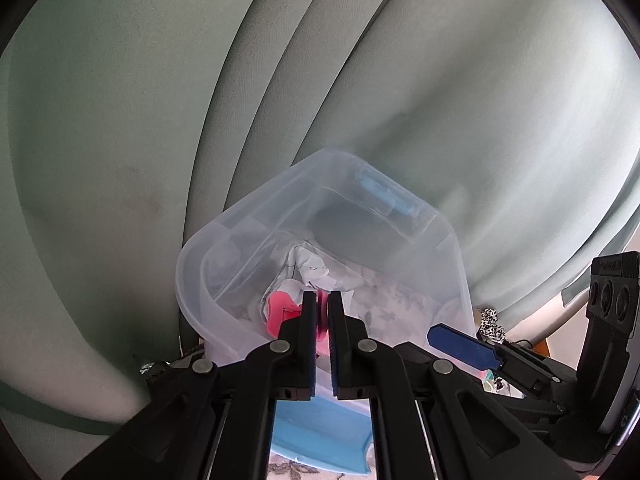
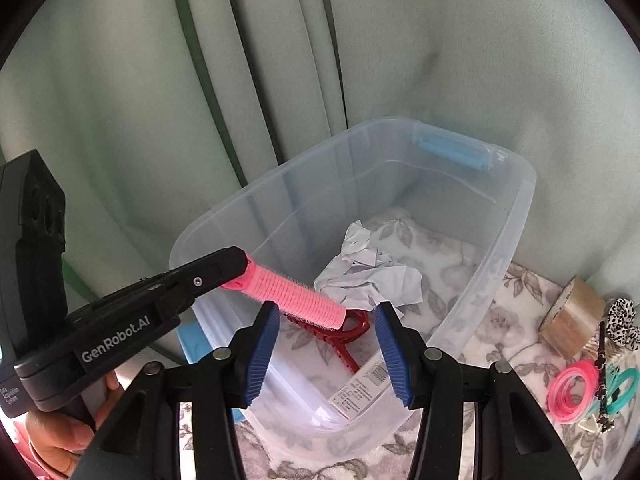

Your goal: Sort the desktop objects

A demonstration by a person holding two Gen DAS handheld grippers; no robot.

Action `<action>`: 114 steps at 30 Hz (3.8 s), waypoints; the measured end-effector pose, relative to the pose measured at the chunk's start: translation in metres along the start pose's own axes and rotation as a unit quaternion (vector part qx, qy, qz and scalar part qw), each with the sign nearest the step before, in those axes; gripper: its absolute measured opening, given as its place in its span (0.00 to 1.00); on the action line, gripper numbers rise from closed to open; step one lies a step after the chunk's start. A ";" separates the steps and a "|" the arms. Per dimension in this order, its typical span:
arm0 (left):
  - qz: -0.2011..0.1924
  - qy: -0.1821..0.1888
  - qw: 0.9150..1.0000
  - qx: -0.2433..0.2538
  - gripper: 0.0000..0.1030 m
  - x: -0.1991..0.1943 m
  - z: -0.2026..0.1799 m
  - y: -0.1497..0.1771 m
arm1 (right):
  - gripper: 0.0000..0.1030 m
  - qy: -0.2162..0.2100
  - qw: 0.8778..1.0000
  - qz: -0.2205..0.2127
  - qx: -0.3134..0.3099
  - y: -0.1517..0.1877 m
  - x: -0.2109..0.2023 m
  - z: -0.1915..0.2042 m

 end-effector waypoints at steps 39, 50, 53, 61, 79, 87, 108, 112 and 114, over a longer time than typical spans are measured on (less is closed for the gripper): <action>-0.012 0.056 0.983 0.176 0.59 -0.064 -0.198 0.067 | 0.63 0.043 0.987 -0.117 0.101 0.086 -0.186 -0.091; 0.006 0.067 0.971 0.228 0.64 -0.044 -0.251 0.095 | 0.63 0.085 0.968 -0.143 0.188 0.124 -0.233 -0.180; 0.020 0.061 0.970 0.233 0.64 -0.032 -0.254 0.104 | 0.63 0.086 0.965 -0.140 0.206 0.133 -0.233 -0.197; 0.067 0.058 0.970 0.226 0.64 0.009 -0.253 0.135 | 0.63 0.090 0.959 -0.121 0.240 0.156 -0.218 -0.229; 0.150 0.049 0.957 0.246 0.64 0.113 -0.244 0.184 | 0.63 0.090 0.970 -0.036 0.225 0.171 -0.136 -0.259; 0.171 0.061 0.947 0.263 0.64 0.159 -0.249 0.193 | 0.63 0.087 0.976 -0.006 0.199 0.163 -0.108 -0.268; 0.193 0.083 0.943 0.259 0.39 0.207 -0.249 0.200 | 0.52 0.103 0.981 0.050 0.158 0.141 -0.057 -0.280; 0.191 0.085 0.943 0.258 0.35 0.209 -0.249 0.199 | 0.43 0.097 0.983 0.049 0.148 0.140 -0.054 -0.277; 0.190 0.086 0.943 0.259 0.30 0.209 -0.249 0.199 | 0.39 0.094 0.984 0.049 0.143 0.139 -0.052 -0.276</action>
Point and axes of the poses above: each gripper's, at about its wrist camera, not at the fingertips, and x roughly the way its jaws point, z to its left, y to its underside, the point moved 7 cm from there along x, roughly the way its jaws point, and after that the axes turned 1 degree about y, right-handed, at the moved point
